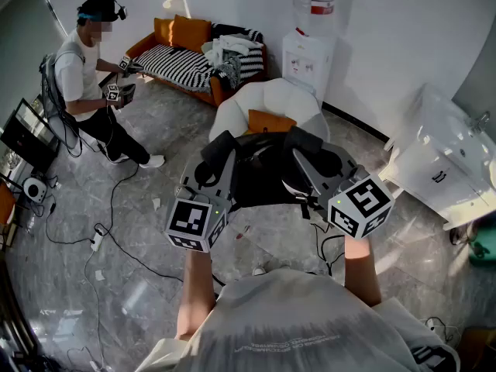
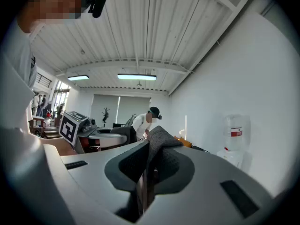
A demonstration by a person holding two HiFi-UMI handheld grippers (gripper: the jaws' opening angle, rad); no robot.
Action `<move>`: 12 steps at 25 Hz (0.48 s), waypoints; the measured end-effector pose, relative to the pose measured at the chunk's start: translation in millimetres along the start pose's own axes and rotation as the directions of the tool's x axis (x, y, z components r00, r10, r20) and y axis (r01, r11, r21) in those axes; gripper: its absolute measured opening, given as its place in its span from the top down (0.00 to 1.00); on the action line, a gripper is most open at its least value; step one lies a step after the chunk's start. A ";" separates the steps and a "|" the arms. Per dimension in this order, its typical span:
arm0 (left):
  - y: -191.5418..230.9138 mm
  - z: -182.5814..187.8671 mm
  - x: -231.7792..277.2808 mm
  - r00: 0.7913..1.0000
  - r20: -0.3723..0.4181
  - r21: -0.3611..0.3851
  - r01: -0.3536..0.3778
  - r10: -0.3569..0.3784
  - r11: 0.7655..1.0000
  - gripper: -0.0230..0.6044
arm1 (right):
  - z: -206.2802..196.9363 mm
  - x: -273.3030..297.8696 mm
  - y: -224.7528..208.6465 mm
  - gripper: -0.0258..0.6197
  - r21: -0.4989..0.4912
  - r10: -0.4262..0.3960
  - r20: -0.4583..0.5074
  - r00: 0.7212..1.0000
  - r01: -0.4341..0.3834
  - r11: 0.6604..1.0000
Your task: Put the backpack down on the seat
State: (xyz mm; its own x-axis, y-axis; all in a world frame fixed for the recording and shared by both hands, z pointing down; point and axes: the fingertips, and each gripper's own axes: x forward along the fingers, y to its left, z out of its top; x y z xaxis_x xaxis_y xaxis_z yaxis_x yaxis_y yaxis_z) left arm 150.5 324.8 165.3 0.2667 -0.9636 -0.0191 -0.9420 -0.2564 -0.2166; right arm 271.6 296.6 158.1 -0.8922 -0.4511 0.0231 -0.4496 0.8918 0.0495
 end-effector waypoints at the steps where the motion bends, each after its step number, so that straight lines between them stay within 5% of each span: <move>1: 1.6 -1.4 1.9 1.000 -0.006 0.006 0.007 -0.007 1.000 0.89 | -0.5 2.5 -1.3 0.91 -0.006 -0.011 -0.007 1.000 0.011 1.000; 12: 19.2 -29.5 14.8 0.994 -0.055 -0.018 0.092 -0.093 0.996 0.89 | -24.5 28.4 -3.6 0.91 0.020 -0.065 -0.088 0.994 0.067 0.998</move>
State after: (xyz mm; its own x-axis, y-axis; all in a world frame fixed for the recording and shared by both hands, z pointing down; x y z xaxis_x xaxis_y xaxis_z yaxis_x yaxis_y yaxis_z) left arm 130.4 303.4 189.7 0.3415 -0.9383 0.0551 -0.9169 -0.3454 -0.1999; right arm 248.9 279.8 183.1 -0.8538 -0.5094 0.1073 -0.5092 0.8601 0.0312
